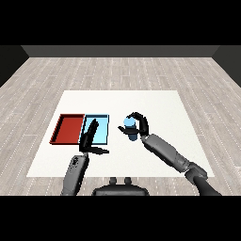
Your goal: Pick the blue can and put it in the blue box
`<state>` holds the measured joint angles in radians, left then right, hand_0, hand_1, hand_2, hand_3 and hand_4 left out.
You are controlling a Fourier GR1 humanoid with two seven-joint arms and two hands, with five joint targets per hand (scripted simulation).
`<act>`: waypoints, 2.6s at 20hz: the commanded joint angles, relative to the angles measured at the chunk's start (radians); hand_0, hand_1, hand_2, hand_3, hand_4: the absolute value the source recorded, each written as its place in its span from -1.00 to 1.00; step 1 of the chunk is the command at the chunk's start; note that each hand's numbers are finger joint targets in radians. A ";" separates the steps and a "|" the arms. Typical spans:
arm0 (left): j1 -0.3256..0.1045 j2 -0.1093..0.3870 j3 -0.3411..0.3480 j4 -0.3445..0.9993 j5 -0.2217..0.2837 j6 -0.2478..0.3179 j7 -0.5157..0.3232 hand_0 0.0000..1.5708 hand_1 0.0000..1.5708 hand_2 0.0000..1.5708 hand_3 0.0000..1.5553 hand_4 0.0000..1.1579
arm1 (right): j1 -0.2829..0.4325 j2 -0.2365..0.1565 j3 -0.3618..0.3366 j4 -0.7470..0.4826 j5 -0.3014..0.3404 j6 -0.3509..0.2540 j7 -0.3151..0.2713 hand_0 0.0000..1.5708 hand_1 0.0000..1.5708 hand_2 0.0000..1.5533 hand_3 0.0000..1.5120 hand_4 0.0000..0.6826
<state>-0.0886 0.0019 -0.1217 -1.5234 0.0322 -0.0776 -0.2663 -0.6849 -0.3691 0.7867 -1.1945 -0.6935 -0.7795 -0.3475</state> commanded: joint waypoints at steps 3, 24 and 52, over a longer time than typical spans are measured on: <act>-0.093 -0.002 -0.116 0.069 0.053 0.114 0.060 -1.00 -1.00 -1.00 -1.00 -1.00 | 0.065 -0.153 -0.006 -0.234 0.091 -0.028 0.132 0.83 0.83 0.87 0.85 0.80; -0.247 -0.002 -0.280 0.286 0.248 0.266 0.017 -1.00 -1.00 -1.00 -1.00 -1.00 | 0.143 0.084 -0.254 -0.209 0.428 0.211 0.232 0.88 0.88 0.89 0.85 0.77; -0.306 -0.002 -0.395 0.426 0.370 0.315 -0.129 -1.00 -1.00 -1.00 -1.00 -1.00 | 0.236 0.369 -0.363 -0.247 0.658 0.339 0.285 0.86 0.86 0.87 0.84 0.73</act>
<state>-0.3864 0.0002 -0.4682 -1.1270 0.3576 0.2196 -0.3375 -0.4585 -0.0086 0.4278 -1.3990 -0.0396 -0.4360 -0.0976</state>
